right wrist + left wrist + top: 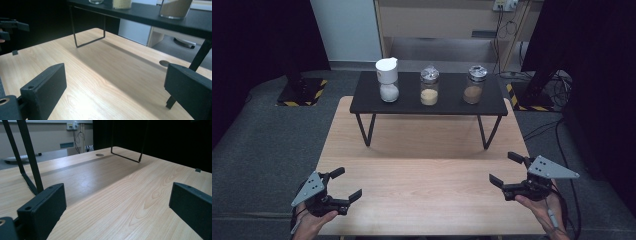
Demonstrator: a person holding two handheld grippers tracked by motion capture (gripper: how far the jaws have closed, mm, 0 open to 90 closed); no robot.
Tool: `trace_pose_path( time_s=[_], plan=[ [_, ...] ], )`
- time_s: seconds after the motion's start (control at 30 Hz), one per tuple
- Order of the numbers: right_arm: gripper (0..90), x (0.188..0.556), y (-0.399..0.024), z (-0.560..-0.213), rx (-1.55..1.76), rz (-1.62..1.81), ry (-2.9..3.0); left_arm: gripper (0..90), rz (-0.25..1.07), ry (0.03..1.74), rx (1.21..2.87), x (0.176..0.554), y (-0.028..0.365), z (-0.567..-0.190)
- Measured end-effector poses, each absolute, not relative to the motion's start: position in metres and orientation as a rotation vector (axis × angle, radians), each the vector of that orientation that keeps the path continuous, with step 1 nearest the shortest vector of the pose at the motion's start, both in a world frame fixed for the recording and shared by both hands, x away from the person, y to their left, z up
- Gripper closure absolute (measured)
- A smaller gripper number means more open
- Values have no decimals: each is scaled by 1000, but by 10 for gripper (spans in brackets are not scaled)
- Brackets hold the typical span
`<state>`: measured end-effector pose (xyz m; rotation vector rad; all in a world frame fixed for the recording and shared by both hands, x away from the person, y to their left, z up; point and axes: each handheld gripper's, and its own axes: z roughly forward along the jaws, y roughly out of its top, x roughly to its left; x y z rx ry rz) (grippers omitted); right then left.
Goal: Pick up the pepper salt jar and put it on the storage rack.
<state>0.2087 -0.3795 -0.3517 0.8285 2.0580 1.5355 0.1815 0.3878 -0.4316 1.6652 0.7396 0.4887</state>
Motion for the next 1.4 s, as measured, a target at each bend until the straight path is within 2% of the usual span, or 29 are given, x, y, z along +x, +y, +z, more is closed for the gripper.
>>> trace_pose_path(
  time_s=[1.4],
  plan=[
    [47, 200, -387, -402, 930, 1525, 2047, 0, 498, 739, 1658, 180, 388, -432]
  ],
)
